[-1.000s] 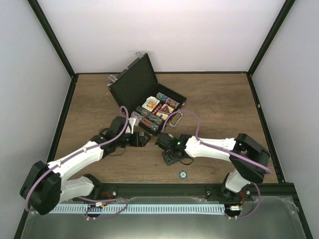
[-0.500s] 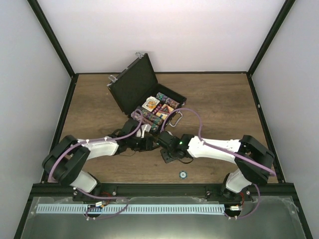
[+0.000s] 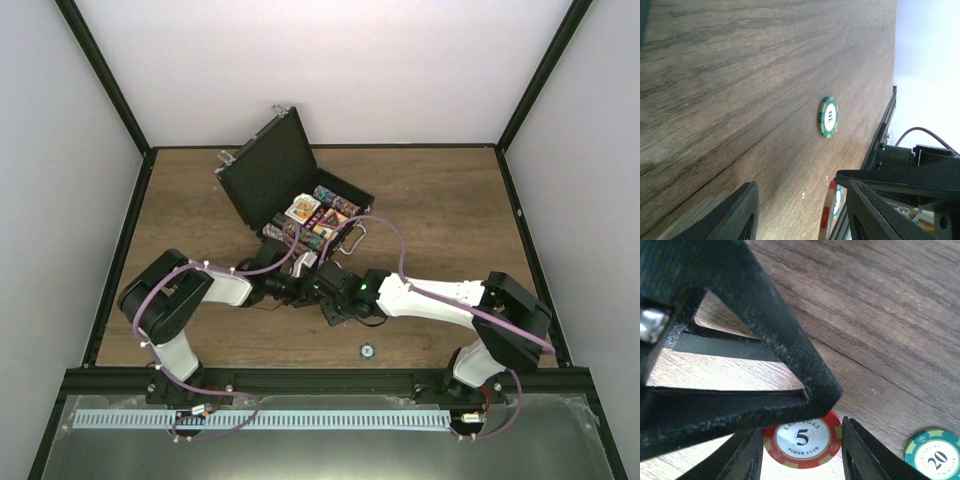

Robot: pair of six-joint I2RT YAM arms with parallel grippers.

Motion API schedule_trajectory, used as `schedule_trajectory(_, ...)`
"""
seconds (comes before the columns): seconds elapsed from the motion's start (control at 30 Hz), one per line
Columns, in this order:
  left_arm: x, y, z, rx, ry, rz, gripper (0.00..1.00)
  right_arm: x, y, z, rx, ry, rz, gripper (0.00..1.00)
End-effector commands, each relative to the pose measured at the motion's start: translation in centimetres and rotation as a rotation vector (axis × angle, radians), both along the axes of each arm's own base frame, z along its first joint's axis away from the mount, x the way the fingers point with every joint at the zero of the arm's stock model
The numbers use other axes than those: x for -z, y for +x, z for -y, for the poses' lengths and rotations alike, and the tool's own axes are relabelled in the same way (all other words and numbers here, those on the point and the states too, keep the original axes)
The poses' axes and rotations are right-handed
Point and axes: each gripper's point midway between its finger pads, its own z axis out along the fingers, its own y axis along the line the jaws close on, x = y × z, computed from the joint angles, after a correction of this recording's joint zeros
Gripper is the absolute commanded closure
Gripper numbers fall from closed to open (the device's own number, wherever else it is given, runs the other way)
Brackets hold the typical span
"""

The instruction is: Pack up texas hold em set

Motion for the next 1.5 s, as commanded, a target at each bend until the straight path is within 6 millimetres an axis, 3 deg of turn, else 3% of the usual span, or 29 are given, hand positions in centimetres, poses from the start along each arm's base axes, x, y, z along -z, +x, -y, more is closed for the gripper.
schedule_trajectory(0.0, -1.9, 0.0, 1.4, 0.053, -0.100, 0.022, 0.50, -1.7, 0.7, -1.4, -0.019, 0.045, 0.046, 0.57)
schedule_trajectory(0.37, -1.4, -1.0, 1.7, 0.098, -0.117, -0.018, 0.68, -2.0, 1.0, -1.8, -0.022, 0.057, 0.060, 0.57)
schedule_trajectory(0.63, -2.1, -1.4, 2.1, 0.109, -0.161, -0.029, 0.96, -1.6, 1.1, -1.8, -0.023, 0.047, 0.062, 0.57)
schedule_trajectory(0.93, -3.1, -0.8, 2.0, 0.081, -0.171, 0.011, 0.96, -2.9, 1.3, -1.5, -0.015, 0.060, 0.085, 0.53)
schedule_trajectory(1.07, -3.3, 1.8, 0.2, -0.006, -0.066, 0.105, 0.96, -5.2, 1.4, -0.8, 0.007, 0.084, 0.123, 0.21)
schedule_trajectory(1.17, -4.6, 5.1, -2.4, -0.078, 0.076, 0.258, 0.96, -7.2, 1.8, 0.1, 0.025, 0.114, 0.169, 0.07)
schedule_trajectory(1.33, -11.2, 11.7, -7.3, -0.170, 0.364, 0.599, 0.96, -8.3, 3.0, 2.1, 0.075, 0.185, 0.190, 0.01)
schedule_trajectory(1.47, -13.9, 16.1, -10.8, -0.175, 0.640, 0.788, 0.96, -7.5, 3.6, 3.3, 0.101, 0.225, 0.182, 0.00)
